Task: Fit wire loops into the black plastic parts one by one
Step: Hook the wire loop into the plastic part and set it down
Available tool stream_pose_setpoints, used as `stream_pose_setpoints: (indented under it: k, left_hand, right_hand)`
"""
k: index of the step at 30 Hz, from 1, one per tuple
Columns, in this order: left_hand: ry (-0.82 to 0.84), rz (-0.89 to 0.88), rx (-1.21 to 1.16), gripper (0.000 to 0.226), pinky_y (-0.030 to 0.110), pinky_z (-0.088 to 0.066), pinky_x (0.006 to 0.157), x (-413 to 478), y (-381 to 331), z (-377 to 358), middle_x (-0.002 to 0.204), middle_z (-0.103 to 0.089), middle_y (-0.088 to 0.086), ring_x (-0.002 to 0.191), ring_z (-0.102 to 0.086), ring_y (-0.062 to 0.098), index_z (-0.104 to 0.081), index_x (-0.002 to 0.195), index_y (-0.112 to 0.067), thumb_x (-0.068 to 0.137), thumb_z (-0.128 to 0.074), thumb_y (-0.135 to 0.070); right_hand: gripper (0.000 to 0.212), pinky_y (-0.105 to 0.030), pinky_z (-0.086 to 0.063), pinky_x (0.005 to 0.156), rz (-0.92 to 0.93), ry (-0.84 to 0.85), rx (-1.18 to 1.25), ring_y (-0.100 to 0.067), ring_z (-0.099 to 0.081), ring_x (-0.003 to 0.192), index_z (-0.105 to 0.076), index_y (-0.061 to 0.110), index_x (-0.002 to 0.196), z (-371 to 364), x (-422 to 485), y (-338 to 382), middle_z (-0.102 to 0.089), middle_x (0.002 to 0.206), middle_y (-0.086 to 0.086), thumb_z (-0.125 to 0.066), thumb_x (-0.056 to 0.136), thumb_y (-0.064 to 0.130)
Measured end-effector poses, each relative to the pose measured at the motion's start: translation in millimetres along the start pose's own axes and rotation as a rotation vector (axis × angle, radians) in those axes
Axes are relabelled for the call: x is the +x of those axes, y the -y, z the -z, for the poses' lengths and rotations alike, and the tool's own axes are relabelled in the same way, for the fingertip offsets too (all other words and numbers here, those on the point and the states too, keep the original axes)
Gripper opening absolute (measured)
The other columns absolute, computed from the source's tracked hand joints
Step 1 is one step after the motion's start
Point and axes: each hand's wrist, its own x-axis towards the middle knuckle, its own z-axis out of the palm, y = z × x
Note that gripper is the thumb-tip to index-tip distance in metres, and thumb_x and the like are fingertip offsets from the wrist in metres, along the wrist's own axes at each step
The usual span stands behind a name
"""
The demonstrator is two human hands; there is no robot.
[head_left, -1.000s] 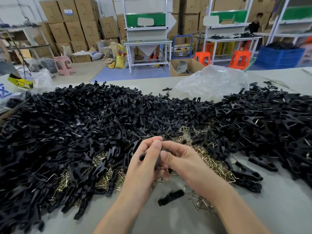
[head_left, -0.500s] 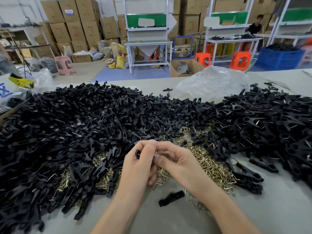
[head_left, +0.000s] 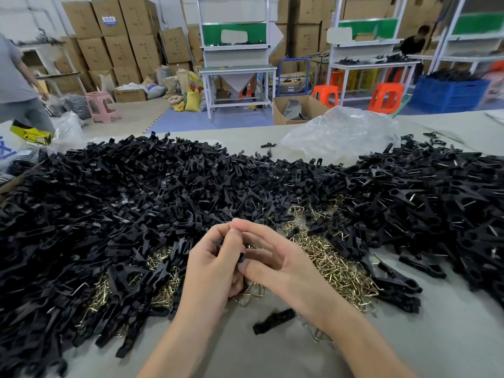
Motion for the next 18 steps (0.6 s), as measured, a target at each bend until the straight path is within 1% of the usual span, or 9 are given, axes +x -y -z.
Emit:
stream_pose_setpoints:
  k: [2,5,7,10,12,14,15,16,18]
  left_hand:
    - [0.007,0.011,0.011,0.035,0.020,-0.029,0.037,1,1,1,0.054,-0.045,0.000,0.039,-0.030,0.011,-0.067,0.073,-0.024,0.102,-0.049,-0.016]
    - [0.017,0.014,0.019,0.032,0.021,-0.030,0.037,1,1,3,0.060,-0.048,0.005,0.039,-0.033,0.012,-0.071,0.084,-0.023,0.103,-0.047,-0.017]
    - [0.031,0.004,0.025,0.030,0.021,-0.031,0.037,1,0,4,0.061,-0.048,0.006,0.038,-0.034,0.013,-0.072,0.088,-0.024,0.104,-0.047,-0.018]
    - [0.036,-0.003,0.007,0.032,0.021,-0.031,0.036,1,0,4,0.057,-0.049,0.001,0.038,-0.035,0.012,-0.069,0.080,-0.024,0.103,-0.047,-0.018]
    - [0.014,0.007,-0.001,0.029,0.020,-0.030,0.037,1,1,4,0.060,-0.050,0.003,0.038,-0.035,0.012,-0.068,0.081,-0.022,0.102,-0.049,-0.020]
    - [0.000,0.025,-0.016,0.022,0.020,-0.029,0.036,2,3,5,0.061,-0.050,0.004,0.039,-0.034,0.012,-0.069,0.090,-0.016,0.101,-0.053,-0.028]
    - [-0.005,0.034,-0.026,0.022,0.020,-0.029,0.036,3,3,5,0.061,-0.049,0.004,0.039,-0.034,0.012,-0.068,0.094,-0.016,0.100,-0.055,-0.033]
    - [-0.004,0.039,-0.026,0.023,0.020,-0.029,0.036,4,4,6,0.060,-0.049,0.003,0.039,-0.034,0.012,-0.068,0.095,-0.017,0.098,-0.056,-0.037]
    - [0.019,0.042,-0.013,0.023,0.021,-0.029,0.037,4,4,6,0.062,-0.049,0.004,0.039,-0.035,0.013,-0.069,0.093,-0.022,0.096,-0.057,-0.041]
  right_hand:
    - [0.056,-0.026,-0.053,0.097,0.011,-0.001,-0.007,-0.014,-0.064,0.121,-0.061,0.041,0.134,0,1,-1,-0.066,0.132,0.009,-0.066,0.093,0.004]
    - [0.055,-0.022,-0.053,0.094,0.035,0.002,-0.004,-0.012,-0.065,0.120,-0.063,0.044,0.131,0,1,0,-0.067,0.130,0.011,-0.067,0.093,0.004]
    - [0.055,-0.022,-0.054,0.093,0.063,0.004,-0.010,-0.012,-0.066,0.116,-0.066,0.047,0.126,-1,1,2,-0.069,0.128,0.010,-0.067,0.094,0.003]
    - [0.051,-0.024,-0.058,0.086,0.079,0.024,0.046,-0.014,-0.070,0.104,-0.068,0.042,0.126,-2,1,4,-0.070,0.124,0.005,-0.068,0.094,0.002]
    - [0.051,-0.024,-0.059,0.083,0.068,0.014,0.040,-0.014,-0.071,0.101,-0.066,0.037,0.131,-4,1,3,-0.070,0.125,0.005,-0.070,0.093,0.004]
    - [0.056,-0.026,-0.057,0.089,0.053,-0.048,-0.067,-0.012,-0.069,0.109,-0.057,0.040,0.139,-6,2,-1,-0.070,0.125,0.010,-0.073,0.093,0.014]
    - [0.059,-0.027,-0.055,0.094,0.056,-0.080,-0.146,-0.010,-0.068,0.111,-0.052,0.043,0.142,-6,2,-3,-0.070,0.123,0.014,-0.074,0.093,0.021]
    - [0.059,-0.027,-0.053,0.097,0.066,-0.103,-0.216,-0.008,-0.067,0.112,-0.049,0.046,0.142,-6,2,-5,-0.070,0.121,0.017,-0.074,0.093,0.026]
    - [0.048,-0.028,-0.051,0.097,0.081,-0.137,-0.315,-0.005,-0.066,0.110,-0.053,0.052,0.134,-6,2,-7,-0.071,0.117,0.022,-0.072,0.094,0.033]
